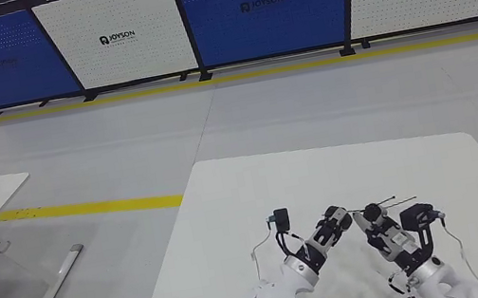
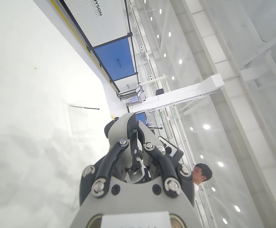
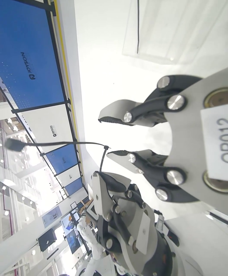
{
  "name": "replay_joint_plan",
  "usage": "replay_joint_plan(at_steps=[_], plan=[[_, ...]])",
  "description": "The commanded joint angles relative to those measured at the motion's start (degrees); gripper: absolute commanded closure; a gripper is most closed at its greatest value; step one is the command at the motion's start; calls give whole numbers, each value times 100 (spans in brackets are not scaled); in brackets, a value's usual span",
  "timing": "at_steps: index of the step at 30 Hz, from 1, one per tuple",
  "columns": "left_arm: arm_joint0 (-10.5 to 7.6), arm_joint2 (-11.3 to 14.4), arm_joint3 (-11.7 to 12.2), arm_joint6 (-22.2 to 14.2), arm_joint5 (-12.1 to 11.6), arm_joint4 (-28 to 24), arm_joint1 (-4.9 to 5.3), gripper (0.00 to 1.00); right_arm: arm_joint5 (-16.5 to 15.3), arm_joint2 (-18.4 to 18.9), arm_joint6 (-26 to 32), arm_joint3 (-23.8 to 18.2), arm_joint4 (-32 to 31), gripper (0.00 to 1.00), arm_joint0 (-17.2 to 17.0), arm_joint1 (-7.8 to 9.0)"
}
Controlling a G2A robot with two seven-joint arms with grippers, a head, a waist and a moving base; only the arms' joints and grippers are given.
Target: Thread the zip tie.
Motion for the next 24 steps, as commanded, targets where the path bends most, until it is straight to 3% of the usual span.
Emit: replay_joint_plan(at_steps=[1,12,15,18,24], plan=[[-4,17,11,16,-1,11,-5,100,2,-9,5,-8,9,70,1,6],[39,63,-37,34,-17,129,-5,100,2,-26,-39,-20,88,80,7,36],[43,67,-40,40,-18,158,-5,100,2,-31,-42,-23,97,86,9,43],[48,67,-42,54,-16,173,-5,100,2,-32,-46,-29,108,100,10,50],[48,64,-42,74,-18,180,-8,100,2,-29,-23,-35,130,100,11,62]])
